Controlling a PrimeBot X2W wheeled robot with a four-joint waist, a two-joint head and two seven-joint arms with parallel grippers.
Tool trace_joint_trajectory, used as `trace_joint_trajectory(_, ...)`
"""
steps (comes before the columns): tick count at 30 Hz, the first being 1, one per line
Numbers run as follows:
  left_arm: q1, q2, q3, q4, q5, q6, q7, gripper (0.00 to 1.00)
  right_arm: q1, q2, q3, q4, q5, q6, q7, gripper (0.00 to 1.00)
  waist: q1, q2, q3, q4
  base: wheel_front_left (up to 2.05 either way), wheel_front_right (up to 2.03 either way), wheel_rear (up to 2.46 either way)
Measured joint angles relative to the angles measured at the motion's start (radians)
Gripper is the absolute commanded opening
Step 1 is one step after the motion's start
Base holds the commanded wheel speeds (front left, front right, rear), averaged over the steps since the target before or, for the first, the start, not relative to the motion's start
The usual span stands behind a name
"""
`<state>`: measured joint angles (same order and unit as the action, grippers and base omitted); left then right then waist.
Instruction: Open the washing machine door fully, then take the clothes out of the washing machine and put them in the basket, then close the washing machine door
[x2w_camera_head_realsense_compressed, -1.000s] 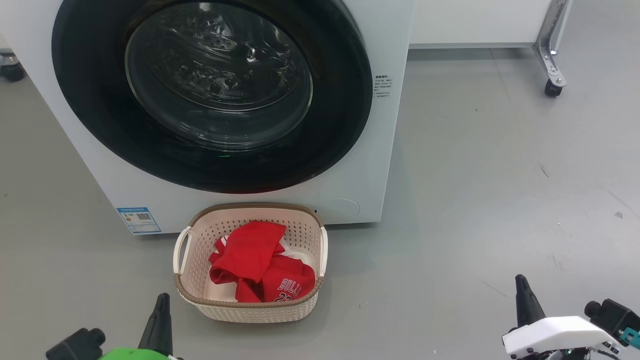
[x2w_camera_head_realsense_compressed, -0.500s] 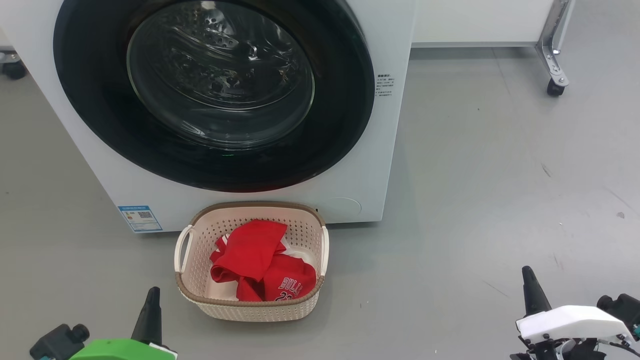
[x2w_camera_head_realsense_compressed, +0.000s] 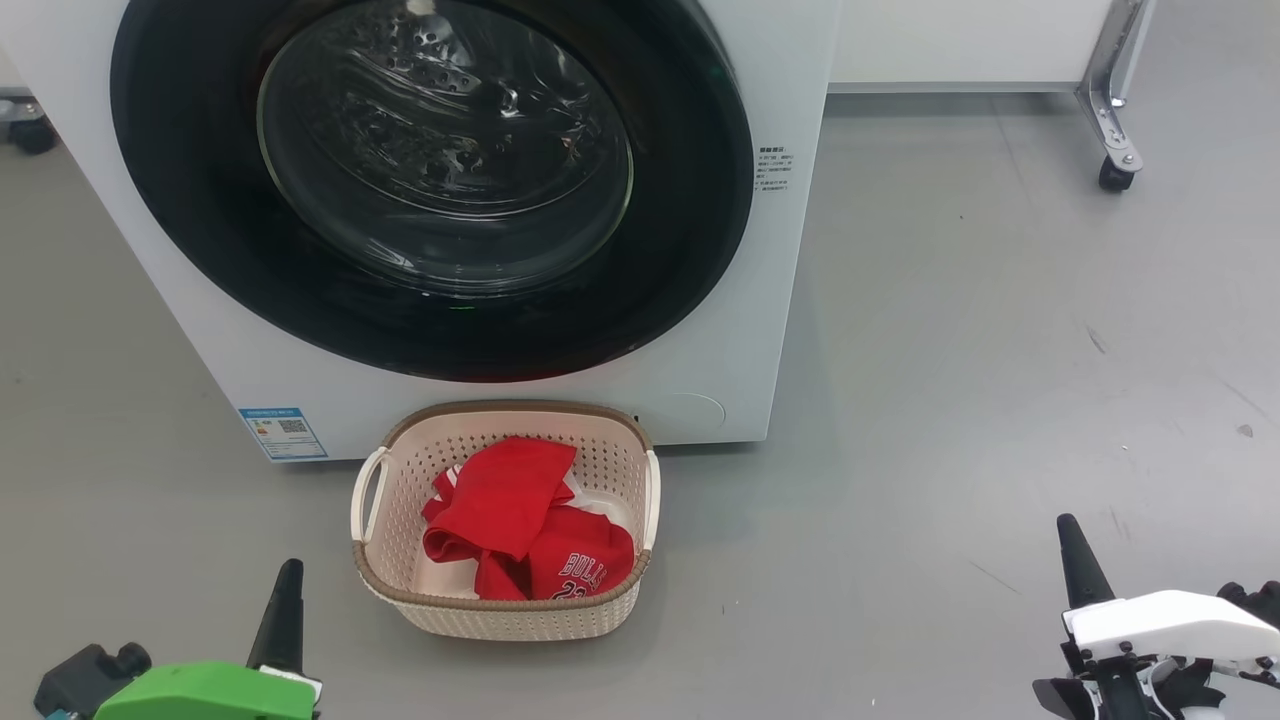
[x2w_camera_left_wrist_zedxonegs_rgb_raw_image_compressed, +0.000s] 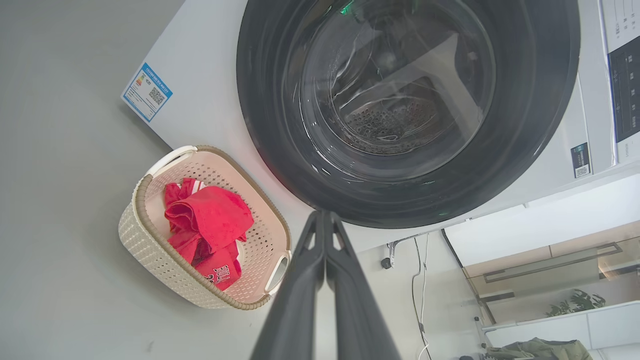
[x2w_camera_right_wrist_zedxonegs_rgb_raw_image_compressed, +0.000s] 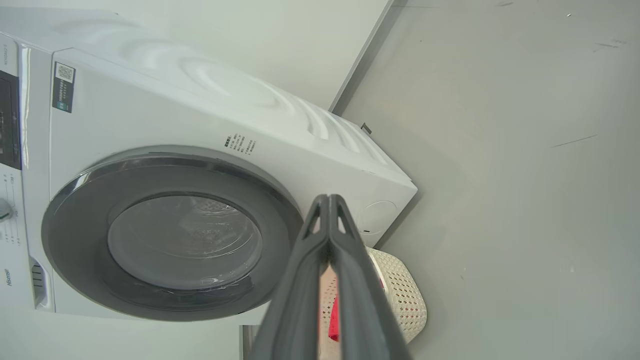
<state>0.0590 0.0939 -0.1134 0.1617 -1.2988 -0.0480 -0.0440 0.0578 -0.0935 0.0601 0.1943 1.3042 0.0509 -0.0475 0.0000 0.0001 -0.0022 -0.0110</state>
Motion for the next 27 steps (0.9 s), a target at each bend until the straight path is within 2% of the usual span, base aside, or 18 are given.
trace_joint_trajectory(27,-0.067,0.010,0.058,0.057,-0.300,-0.047,0.044,0.00,-0.076,-0.005,-0.067,0.040,0.289,0.044,0.053,0.00,0.0000,0.0000,0.005,0.008,0.00,0.00,0.00)
